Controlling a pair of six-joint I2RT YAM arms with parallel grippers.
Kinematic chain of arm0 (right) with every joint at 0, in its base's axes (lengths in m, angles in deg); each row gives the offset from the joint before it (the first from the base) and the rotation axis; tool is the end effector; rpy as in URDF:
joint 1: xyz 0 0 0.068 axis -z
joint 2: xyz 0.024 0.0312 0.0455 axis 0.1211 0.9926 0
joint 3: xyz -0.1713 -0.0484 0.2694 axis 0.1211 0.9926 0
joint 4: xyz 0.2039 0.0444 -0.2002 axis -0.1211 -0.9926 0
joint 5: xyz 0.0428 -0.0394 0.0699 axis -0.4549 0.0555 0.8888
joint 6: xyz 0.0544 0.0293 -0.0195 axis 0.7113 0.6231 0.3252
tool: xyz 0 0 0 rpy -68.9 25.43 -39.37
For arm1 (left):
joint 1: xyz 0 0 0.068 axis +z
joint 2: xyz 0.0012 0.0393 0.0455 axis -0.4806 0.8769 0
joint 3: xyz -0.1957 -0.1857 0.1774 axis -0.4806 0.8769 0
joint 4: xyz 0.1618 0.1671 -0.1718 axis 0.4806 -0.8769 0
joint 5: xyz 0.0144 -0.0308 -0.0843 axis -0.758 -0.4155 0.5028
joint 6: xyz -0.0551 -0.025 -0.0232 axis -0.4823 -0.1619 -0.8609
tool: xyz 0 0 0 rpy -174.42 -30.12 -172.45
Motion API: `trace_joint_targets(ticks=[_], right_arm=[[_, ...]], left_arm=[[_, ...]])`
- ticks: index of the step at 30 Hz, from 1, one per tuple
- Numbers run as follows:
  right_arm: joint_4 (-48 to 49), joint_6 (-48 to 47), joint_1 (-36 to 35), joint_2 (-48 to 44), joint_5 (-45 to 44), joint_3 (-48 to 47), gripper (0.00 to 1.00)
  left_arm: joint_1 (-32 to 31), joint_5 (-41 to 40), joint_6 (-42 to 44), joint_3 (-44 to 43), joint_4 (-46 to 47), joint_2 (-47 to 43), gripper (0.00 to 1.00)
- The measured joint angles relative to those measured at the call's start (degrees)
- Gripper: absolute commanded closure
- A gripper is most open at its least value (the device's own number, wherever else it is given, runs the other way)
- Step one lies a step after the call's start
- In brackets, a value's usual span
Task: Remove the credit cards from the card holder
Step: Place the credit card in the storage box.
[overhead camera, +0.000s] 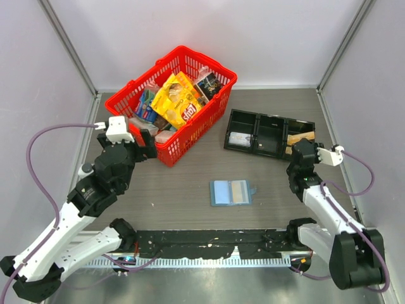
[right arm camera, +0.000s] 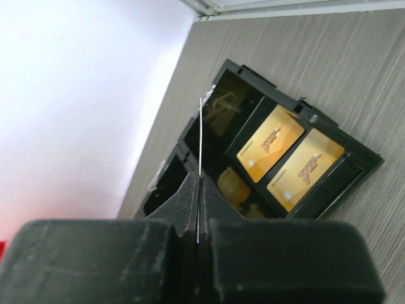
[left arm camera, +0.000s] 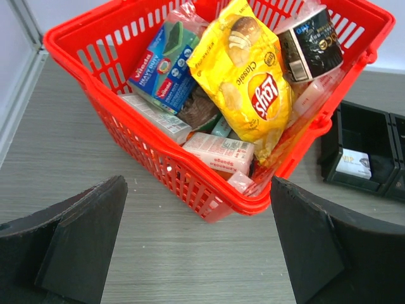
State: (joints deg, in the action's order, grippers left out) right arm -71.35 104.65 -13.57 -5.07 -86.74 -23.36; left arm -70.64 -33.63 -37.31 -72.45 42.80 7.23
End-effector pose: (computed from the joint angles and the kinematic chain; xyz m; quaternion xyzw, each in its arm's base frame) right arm 0.2113 -0.0096 0.2550 0.5354 0.5600 0.0805 0.6271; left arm 0.1279 -0.0723 0.4282 -0.0588 0.7607 -0.0779 0.6417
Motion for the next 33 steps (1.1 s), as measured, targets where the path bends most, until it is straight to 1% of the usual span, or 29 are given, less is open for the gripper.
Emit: trace_joint_targets(ticks=[9,16,21,22,23,26,28,29,30,31,33], right_arm=[[4.1,6.5,0.8,14.3,-5.6,-1.6,0.99],[6.9,10.6,1.2,24.3,-5.3,-5.2,0.98],[7.7,13.5,1.6,27.7,-4.5,-5.9,0.91],[7.7,13.9,1.7,28.1,-4.2,-5.9,0.85],[7.6,14.3,1.9,28.4,-3.9,-5.9,0.83],[7.7,15.2,2.5,28.6,-2.6,-5.9,0.6],[8.0,15.5,3.0,28.6,-1.4,-5.8,0.49],[8.0,15.5,3.2,28.5,-0.7,-5.7,0.46],[8.0,15.3,3.4,28.3,0.0,-5.6,0.4],[7.6,15.0,3.5,27.7,0.8,-5.3,0.38],[6.9,14.5,3.7,25.8,1.8,-4.8,0.28]], left_arm=[[0.1,-4.0,1.7,1.1,2.0,-1.8,0.0],[0.7,-4.5,2.0,1.4,2.6,-1.8,0.0],[0.8,-4.5,2.0,1.5,2.7,-1.3,0.0],[0.8,-4.5,2.0,1.5,2.7,-1.2,0.0],[0.8,-4.4,2.0,1.5,2.7,-1.2,0.0],[0.8,-4.2,2.0,1.5,2.7,-1.0,0.0],[0.8,-4.2,2.0,1.6,2.8,-0.9,0.0],[0.8,-4.1,2.0,1.6,2.8,-0.8,0.0],[0.8,-4.1,2.0,1.6,2.8,-0.8,0.0],[0.8,-4.1,2.0,1.6,2.8,-0.7,0.0],[0.8,-4.0,1.9,1.6,2.8,-0.5,0.0]])
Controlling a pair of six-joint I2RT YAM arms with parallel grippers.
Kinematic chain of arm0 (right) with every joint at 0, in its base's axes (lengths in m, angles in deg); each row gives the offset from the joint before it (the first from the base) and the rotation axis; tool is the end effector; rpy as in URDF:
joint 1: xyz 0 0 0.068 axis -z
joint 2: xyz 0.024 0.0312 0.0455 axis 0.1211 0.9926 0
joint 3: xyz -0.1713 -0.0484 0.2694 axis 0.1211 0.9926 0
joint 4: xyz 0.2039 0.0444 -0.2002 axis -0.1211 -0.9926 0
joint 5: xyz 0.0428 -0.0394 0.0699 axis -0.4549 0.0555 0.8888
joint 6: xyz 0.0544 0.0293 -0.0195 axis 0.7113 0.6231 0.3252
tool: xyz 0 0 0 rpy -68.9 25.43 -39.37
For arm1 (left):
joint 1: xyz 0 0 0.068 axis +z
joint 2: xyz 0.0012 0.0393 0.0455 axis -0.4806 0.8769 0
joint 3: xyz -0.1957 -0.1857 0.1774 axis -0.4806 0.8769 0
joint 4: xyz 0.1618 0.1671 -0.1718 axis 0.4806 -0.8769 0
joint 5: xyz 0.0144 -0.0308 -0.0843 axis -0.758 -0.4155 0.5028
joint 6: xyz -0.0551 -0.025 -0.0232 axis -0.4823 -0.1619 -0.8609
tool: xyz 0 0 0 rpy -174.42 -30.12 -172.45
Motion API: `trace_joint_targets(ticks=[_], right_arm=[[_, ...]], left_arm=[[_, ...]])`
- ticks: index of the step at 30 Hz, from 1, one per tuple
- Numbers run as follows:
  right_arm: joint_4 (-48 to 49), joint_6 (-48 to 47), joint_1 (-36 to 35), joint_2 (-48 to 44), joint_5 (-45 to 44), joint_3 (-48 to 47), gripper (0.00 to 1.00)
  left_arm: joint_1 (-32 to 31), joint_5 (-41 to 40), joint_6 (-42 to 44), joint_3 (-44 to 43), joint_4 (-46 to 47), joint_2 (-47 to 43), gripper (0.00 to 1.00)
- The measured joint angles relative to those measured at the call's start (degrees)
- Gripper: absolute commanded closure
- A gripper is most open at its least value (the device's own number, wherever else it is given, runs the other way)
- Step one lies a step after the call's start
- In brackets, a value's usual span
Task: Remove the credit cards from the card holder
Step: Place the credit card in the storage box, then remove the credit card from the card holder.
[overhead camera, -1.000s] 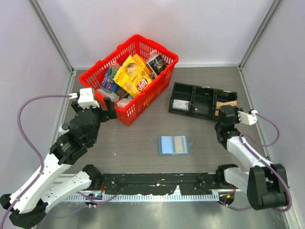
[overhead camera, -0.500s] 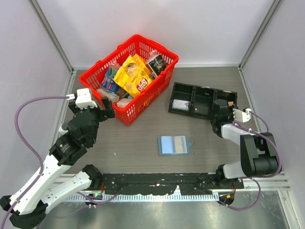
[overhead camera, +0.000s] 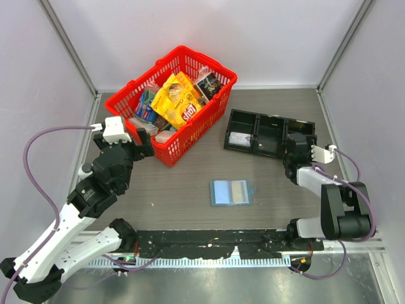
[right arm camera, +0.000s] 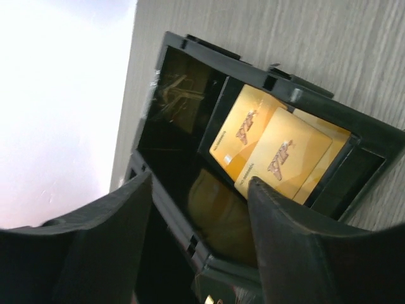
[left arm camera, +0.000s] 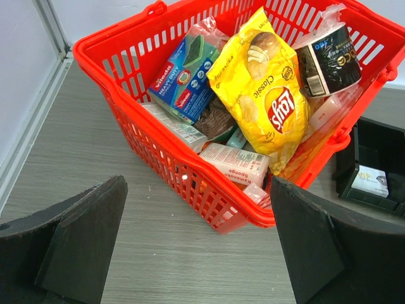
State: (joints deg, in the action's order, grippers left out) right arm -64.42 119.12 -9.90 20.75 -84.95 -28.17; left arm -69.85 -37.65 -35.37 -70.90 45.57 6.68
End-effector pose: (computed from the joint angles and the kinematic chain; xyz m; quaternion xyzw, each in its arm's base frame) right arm 0.2824 -0.0182 0.1946 0.6224 0.5496 0.0712 0.5527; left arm 0.1296 -0.0676 0.4254 -0.0795 0.7483 -0.0450 0.6571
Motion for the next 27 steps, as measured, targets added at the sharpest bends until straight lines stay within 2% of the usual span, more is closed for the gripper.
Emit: trace_joint_targets(ticks=[4,7,12,16,22,27], right_arm=[[-2.5,-3.2,0.1,-7.5,2.4,1.0,0.11],[-4.9,-8.3,0.1,-14.1,5.5,1.1,0.06],[-11.1,-19.7,0.1,-25.1,12.9,0.3,0.06],[-17.7,-28.3,0.1,-30.3,20.6,-2.8,0.07],[-28.9,-37.7,-1.2,-31.0,35.7,-9.3,0.12],[-36.2,-41.4,-9.2,-30.6,43.1,-9.7,0.19]], left_arm=[[0.0,0.5,0.0,0.0,0.0,0.5,0.0],[0.0,1.2,0.0,0.0,0.0,1.1,0.0],[0.0,3.3,-0.7,-0.3,-0.5,3.4,0.0],[0.0,6.5,-2.7,-3.5,-3.1,7.1,0.0],[-0.1,12.4,-7.2,-8.6,-6.6,12.1,0.0],[-2.9,14.5,-11.0,-12.2,-8.8,16.1,0.0]])
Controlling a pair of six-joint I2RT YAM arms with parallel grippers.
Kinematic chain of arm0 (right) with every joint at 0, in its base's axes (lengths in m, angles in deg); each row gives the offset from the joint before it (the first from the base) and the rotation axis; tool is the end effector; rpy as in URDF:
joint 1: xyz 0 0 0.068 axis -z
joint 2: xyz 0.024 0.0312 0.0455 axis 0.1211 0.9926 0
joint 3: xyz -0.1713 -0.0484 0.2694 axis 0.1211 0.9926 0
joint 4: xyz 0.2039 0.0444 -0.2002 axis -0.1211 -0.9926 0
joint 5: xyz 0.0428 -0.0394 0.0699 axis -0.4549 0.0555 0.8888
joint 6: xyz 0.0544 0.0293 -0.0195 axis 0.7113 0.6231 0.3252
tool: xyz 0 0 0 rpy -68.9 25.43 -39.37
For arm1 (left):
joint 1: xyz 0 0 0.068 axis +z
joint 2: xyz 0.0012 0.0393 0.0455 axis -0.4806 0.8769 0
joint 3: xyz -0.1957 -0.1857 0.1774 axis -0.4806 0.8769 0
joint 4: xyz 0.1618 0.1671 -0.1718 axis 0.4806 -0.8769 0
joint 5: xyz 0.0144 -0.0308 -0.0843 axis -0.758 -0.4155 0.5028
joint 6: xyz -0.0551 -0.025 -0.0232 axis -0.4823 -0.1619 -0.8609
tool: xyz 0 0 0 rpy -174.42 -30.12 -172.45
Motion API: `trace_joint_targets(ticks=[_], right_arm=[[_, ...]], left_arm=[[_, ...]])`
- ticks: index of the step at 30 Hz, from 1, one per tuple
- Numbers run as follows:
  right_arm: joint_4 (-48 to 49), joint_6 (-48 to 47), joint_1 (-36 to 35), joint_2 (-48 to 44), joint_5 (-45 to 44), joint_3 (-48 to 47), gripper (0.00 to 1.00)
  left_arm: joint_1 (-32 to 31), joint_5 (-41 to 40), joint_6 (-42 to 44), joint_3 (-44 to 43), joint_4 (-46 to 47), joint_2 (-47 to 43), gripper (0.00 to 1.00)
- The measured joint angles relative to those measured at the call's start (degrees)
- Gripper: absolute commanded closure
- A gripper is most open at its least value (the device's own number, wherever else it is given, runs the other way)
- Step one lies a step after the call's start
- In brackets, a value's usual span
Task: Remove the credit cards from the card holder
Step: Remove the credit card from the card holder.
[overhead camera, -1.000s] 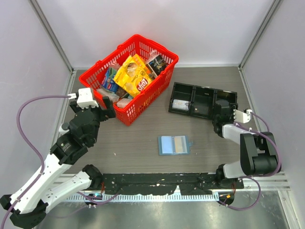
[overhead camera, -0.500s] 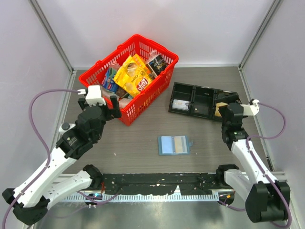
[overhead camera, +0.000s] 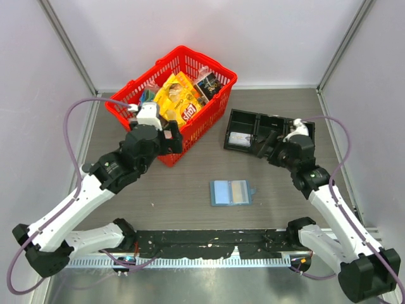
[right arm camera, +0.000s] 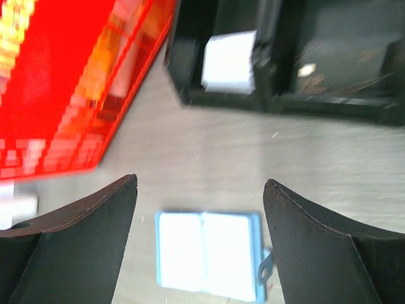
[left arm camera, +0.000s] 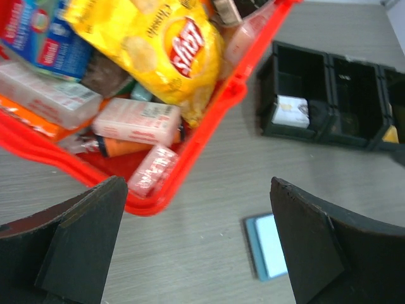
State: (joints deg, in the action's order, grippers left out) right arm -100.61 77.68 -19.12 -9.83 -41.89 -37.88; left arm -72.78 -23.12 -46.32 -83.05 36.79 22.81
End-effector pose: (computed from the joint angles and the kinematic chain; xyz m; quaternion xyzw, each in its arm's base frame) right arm 0.2002 0.0457 0.3081 0.1517 0.8324 0.2314 0.4802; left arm 0.1723 -0.1335 0.4392 -0.0204 0.8202 -0.1495 0.5518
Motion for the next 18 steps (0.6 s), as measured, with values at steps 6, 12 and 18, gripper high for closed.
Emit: trace_joint_targets(ticks=[6,12,18], right_arm=[[-3.8,-1.3,-12.0,4.7,3.3,-0.4,0.25],[-5.5,-1.4,-20.2,11.1,2.7,-0.4,0.29],[-4.8,-1.4,-22.0,15.7,1.8,0.9,0.39]], left_arm=[[-11.0,-0.5,-3.6,-1.5,-0.2,6.6,0.0],[-17.9,-0.6,-7.3,-1.7,0.2,14.6,0.0],[-20.9,-0.5,-9.8,-1.6,0.6,21.6,0.0]])
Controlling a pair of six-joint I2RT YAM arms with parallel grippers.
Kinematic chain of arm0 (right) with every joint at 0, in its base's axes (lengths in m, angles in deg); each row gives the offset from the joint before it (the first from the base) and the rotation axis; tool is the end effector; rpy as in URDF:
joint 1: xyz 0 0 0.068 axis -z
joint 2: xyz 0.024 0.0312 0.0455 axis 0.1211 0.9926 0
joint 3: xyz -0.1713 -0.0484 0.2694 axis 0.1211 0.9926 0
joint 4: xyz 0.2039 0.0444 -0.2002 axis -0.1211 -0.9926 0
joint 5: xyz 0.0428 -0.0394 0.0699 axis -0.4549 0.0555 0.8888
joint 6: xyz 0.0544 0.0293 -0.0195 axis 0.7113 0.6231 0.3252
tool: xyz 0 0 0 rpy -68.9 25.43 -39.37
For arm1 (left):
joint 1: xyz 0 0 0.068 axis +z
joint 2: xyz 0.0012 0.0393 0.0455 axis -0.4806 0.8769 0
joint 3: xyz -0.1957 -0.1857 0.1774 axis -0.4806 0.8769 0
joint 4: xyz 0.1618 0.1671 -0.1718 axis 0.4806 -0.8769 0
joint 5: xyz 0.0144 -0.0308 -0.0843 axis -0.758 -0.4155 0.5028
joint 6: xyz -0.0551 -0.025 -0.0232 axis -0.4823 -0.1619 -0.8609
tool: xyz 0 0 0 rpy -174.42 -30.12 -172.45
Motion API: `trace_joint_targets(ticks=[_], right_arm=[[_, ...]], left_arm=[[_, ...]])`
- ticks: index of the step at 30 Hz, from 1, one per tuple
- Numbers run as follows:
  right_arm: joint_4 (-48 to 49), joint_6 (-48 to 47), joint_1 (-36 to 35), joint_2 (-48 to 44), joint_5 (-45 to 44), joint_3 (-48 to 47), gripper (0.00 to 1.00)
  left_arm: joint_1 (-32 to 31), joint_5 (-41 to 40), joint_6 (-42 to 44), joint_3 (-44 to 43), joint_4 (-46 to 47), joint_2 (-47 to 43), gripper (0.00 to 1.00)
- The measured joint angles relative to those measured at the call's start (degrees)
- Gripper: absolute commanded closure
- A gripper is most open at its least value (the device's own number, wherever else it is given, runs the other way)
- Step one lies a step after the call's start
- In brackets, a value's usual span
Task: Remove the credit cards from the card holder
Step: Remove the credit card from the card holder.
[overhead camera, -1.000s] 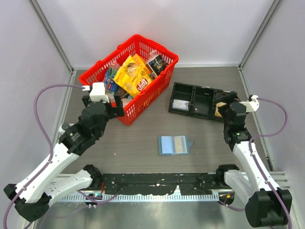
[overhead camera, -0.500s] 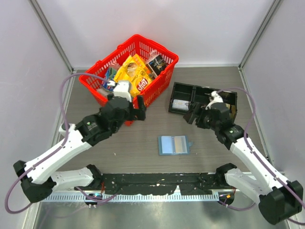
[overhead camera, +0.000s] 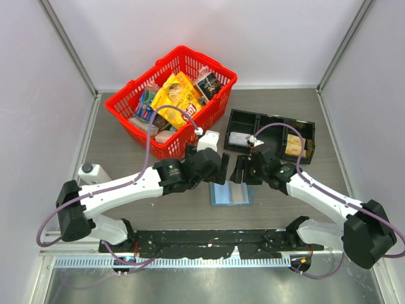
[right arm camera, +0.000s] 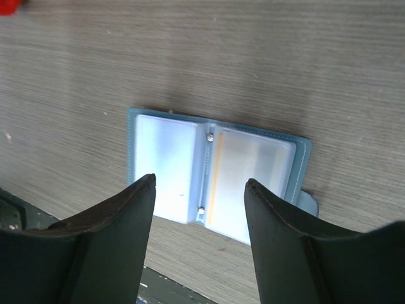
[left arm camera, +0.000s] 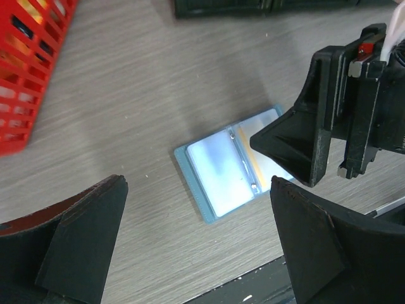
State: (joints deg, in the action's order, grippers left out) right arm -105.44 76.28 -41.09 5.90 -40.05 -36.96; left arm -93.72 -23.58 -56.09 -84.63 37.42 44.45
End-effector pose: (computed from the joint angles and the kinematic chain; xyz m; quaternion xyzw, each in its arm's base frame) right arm 0.1974 0.1388 0.2373 -0.0223 0.9298 0.2349 0.2826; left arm 0.1597 -0.2849 0.3549 0.1115 0.8856 -0.1627 0.4205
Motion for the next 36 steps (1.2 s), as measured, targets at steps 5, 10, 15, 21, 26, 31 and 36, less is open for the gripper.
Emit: trace_joint_targets(ticks=[5,10,15,21,26,31,36], right_arm=[[1.8,-0.1,-0.3,2.8,-0.6,3.3,0.4],[2.3,-0.9,-0.3,5.1,-1.8,4.1,0.41],[2.6,-1.7,-0.4,5.7,-3.0,4.1,0.41],[2.6,-1.9,-0.4,5.7,-3.4,4.4,0.41],[2.6,-2.0,-0.4,5.9,-3.5,4.9,0.41],[2.8,-2.2,-0.4,6.0,-3.4,5.4,0.41],[3.1,-2.2,-0.4,6.0,-3.1,5.6,0.42]], left_arm=[[-0.5,1.0,-2.3,2.7,2.3,4.0,0.0],[-0.5,2.7,-4.0,4.5,4.3,9.8,0.0],[-0.4,4.6,-5.6,5.4,6.4,15.2,0.0],[0.6,6.6,-6.6,5.4,6.7,18.4,0.09],[3.1,8.5,-7.3,6.0,8.2,18.4,0.21],[5.0,11.2,-8.0,7.4,9.2,19.0,0.32],[5.8,13.7,-8.3,7.6,9.9,20.5,0.44]])
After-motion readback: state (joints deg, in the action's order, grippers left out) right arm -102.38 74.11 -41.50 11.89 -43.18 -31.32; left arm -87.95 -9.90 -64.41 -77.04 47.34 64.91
